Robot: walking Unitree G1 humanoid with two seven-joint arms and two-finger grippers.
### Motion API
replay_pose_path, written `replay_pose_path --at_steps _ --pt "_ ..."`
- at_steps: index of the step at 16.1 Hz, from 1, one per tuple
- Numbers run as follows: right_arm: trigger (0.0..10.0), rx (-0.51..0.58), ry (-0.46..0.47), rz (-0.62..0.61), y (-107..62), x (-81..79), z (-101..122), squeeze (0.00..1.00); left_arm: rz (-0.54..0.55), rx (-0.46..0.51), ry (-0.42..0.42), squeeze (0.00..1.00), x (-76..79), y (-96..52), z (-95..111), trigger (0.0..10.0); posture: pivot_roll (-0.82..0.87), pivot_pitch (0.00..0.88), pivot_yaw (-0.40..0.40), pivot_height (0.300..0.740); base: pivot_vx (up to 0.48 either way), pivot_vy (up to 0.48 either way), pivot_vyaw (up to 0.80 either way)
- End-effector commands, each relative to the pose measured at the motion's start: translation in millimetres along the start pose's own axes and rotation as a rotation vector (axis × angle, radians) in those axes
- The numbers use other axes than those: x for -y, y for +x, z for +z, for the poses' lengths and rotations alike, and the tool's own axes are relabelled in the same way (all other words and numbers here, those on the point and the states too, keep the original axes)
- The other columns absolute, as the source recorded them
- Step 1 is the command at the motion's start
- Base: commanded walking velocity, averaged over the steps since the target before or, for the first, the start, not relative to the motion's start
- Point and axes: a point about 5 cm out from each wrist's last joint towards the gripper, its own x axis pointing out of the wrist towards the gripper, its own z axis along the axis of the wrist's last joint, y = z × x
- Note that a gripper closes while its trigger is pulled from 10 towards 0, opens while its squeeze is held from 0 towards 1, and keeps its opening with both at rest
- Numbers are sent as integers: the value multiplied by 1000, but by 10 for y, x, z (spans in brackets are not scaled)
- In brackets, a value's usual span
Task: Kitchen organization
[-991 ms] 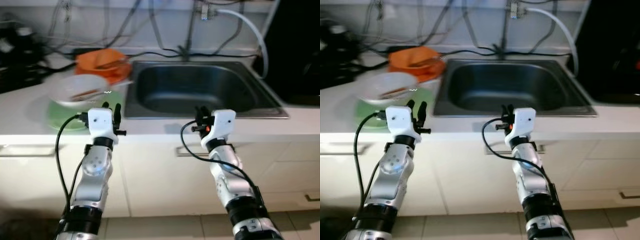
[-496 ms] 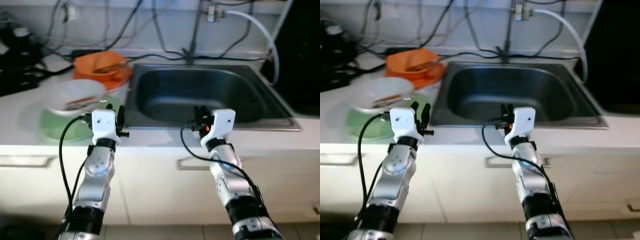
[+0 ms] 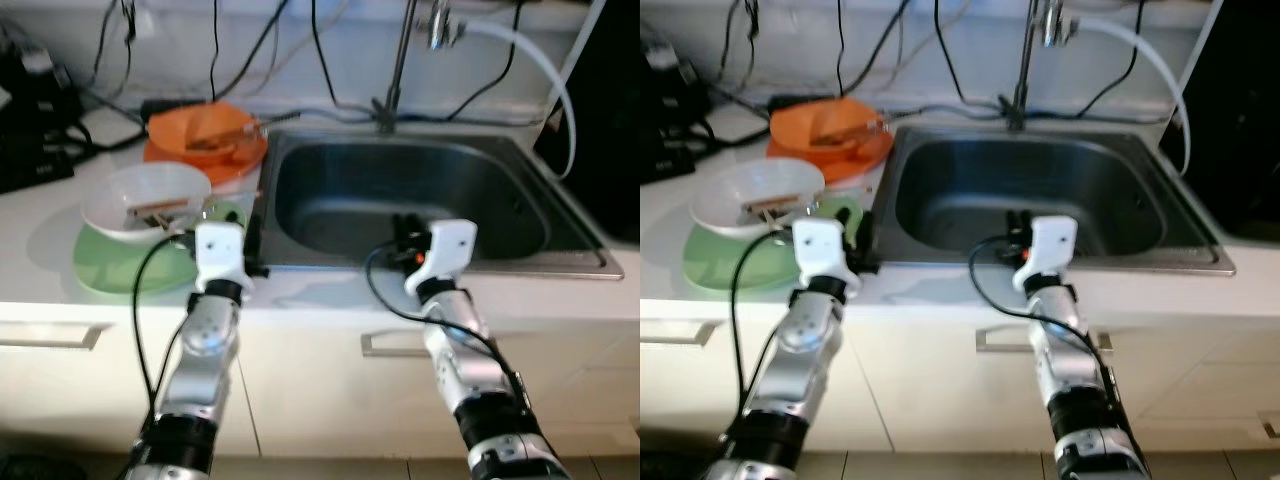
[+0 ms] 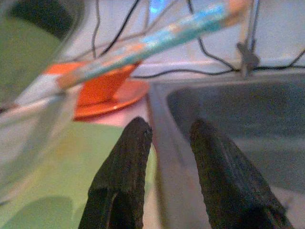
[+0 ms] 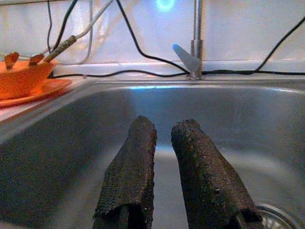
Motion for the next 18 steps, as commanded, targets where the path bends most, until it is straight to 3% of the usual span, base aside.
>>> replay_pose_path --at_steps 1,13,18 --pt "10000 -4 7 -14 -8 27 -7 0 -14 1 0 0 28 -7 0 10000 86 21 -10 740 0 0 0" --pt "10000 -9 8 -10 -6 19 -18 0 -40 3 -9 0 82 -10 11 10000 86 19 -13 740 0 0 0" --pt "10000 -9 10 -12 -2 15 -16 0 -39 1 -5 0 77 -6 8 10000 89 21 -13 740 250 0 0"
